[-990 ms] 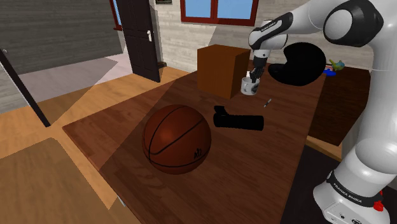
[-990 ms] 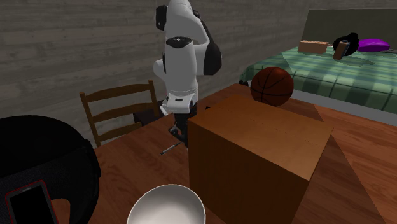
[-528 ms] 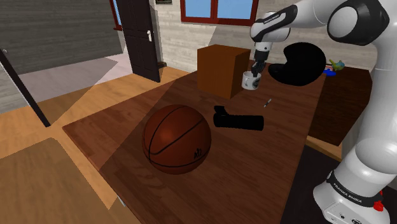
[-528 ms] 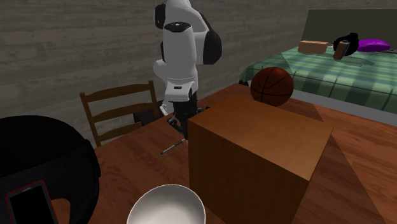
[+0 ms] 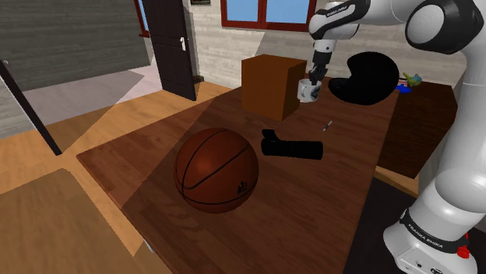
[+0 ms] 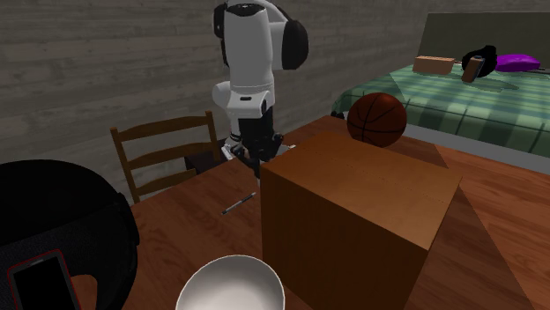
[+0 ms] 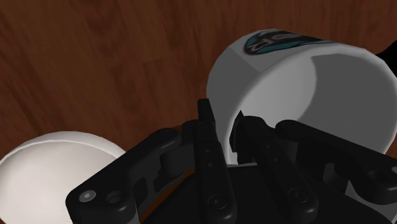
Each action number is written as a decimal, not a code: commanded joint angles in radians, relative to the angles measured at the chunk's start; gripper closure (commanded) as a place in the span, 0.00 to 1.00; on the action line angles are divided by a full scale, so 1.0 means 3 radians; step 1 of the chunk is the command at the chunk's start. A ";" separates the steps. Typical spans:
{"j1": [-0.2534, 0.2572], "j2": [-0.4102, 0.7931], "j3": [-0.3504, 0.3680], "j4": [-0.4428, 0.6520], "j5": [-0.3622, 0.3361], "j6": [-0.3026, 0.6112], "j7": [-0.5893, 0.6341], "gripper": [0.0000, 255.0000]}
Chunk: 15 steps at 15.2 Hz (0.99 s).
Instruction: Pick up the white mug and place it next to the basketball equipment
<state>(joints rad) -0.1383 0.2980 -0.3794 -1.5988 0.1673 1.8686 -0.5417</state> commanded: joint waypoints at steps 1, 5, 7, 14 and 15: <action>-0.0008 0.0001 -0.0004 0.0089 -0.0003 -0.0089 0.0004 1.00; -0.0016 -0.0010 -0.0010 0.0252 -0.0013 -0.0262 0.0019 1.00; -0.0021 -0.0011 -0.0012 0.0341 -0.0016 -0.0351 0.0026 1.00; -0.0050 0.0014 -0.0020 0.0691 -0.0012 -0.0675 0.0044 1.00; -0.0056 0.0022 -0.0021 0.0747 -0.0010 -0.0724 0.0046 1.00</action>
<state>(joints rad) -0.1525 0.3003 -0.3852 -1.3951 0.1629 1.6682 -0.5278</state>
